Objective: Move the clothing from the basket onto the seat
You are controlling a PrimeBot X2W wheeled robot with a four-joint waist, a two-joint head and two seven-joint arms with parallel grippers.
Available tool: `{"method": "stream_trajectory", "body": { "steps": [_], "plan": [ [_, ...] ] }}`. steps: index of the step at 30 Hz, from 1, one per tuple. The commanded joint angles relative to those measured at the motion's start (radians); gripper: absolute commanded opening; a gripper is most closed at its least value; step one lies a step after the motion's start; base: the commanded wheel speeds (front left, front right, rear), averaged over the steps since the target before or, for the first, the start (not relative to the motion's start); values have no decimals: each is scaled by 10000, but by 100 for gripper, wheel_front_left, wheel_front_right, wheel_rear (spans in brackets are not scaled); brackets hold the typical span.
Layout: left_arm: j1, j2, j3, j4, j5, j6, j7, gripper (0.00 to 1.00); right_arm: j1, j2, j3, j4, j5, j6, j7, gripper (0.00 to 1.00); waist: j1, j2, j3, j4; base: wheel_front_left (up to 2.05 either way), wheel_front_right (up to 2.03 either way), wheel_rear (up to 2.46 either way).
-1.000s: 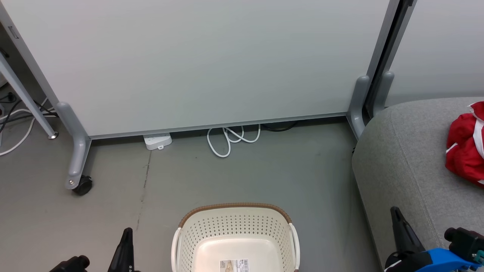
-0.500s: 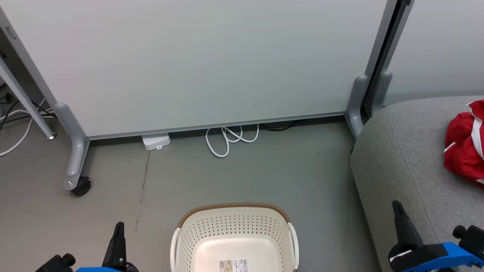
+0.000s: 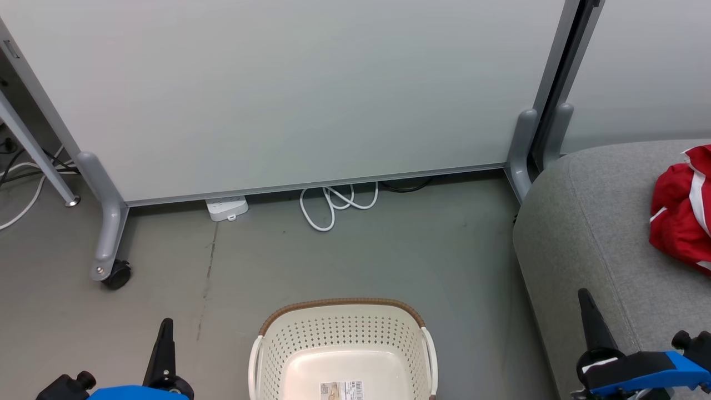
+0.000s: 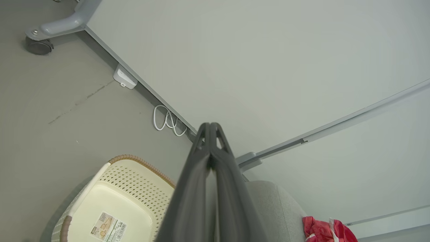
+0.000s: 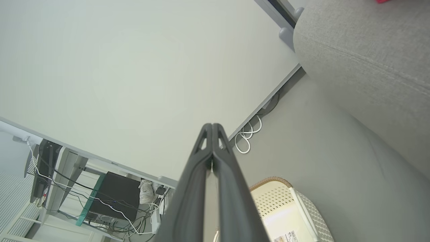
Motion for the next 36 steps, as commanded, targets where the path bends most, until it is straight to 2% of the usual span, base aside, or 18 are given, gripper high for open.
{"method": "stream_trajectory", "body": {
  "steps": [1, 36],
  "plan": [
    [-262, 63, 92, -156, -290, -23, 76, 0, -286, -9, -28, -49, 347, -3, 42, 0, -1, 0, 1, -6, 0, 0, 0],
    [-460, 90, 554, -553, -3665, -54, 975, 0, -783, -4, -102, 406, 4225, -6, 311, 0, -1, 0, 25, -142, 0, 0, 0]
  ]
}}
